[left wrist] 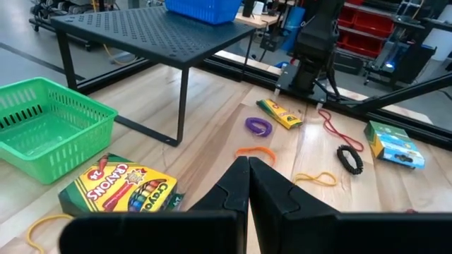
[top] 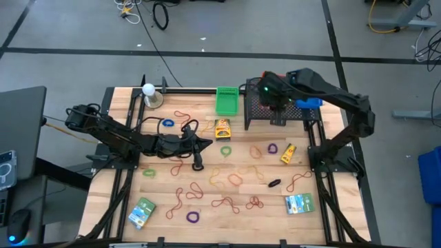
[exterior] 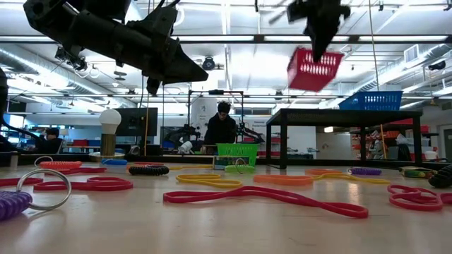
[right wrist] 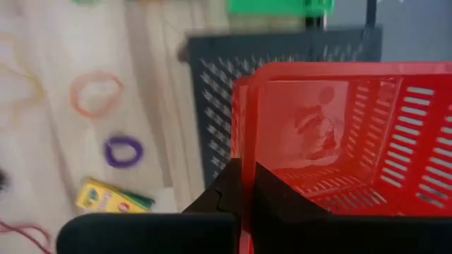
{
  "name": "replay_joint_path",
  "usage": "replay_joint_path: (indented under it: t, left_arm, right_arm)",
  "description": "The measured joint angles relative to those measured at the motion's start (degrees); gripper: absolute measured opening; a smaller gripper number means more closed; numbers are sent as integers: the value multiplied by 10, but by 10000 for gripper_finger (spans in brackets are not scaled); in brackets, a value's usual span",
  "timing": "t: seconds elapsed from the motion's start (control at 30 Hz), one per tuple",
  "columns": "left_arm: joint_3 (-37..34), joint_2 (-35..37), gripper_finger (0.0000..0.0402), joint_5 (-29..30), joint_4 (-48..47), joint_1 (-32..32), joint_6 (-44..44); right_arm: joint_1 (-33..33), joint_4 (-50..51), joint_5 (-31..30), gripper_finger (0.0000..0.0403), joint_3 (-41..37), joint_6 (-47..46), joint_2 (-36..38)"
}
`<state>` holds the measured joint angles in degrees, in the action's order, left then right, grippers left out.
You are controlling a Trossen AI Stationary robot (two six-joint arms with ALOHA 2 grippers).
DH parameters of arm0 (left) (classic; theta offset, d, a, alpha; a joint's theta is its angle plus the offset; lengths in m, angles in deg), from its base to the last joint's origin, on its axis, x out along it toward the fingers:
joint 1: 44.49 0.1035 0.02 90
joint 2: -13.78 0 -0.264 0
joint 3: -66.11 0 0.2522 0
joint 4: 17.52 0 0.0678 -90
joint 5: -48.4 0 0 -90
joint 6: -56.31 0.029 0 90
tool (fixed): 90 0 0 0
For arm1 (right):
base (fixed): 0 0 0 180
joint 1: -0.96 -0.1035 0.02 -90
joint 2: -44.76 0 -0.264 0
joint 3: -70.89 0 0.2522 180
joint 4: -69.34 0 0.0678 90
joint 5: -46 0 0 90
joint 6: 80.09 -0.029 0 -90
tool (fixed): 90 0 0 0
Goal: Pick & Place Office Desk Supplies
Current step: Put the red bin on the shelf
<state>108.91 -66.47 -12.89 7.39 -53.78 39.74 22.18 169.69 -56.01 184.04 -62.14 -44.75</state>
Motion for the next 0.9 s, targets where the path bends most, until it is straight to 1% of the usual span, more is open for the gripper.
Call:
replay_joint_path:
  t: [0.17,0.27,0.37,0.63,0.9]
  left_arm:
    - [0,0,11,0,-6,0,-1]
    - [0,0,11,0,-10,0,-1]
    - [0,0,11,2,-11,0,-2]
    - [0,0,11,2,-12,0,-5]
    - [0,0,11,2,-11,0,-5]
  right_arm:
    - [45,-16,-9,10,-76,48,-1]
    - [60,-19,-14,10,-112,76,-1]
    - [69,-47,-21,10,-139,96,-2]
    - [89,-74,-26,10,-175,104,0]
    - [93,-69,-35,11,-180,104,0]
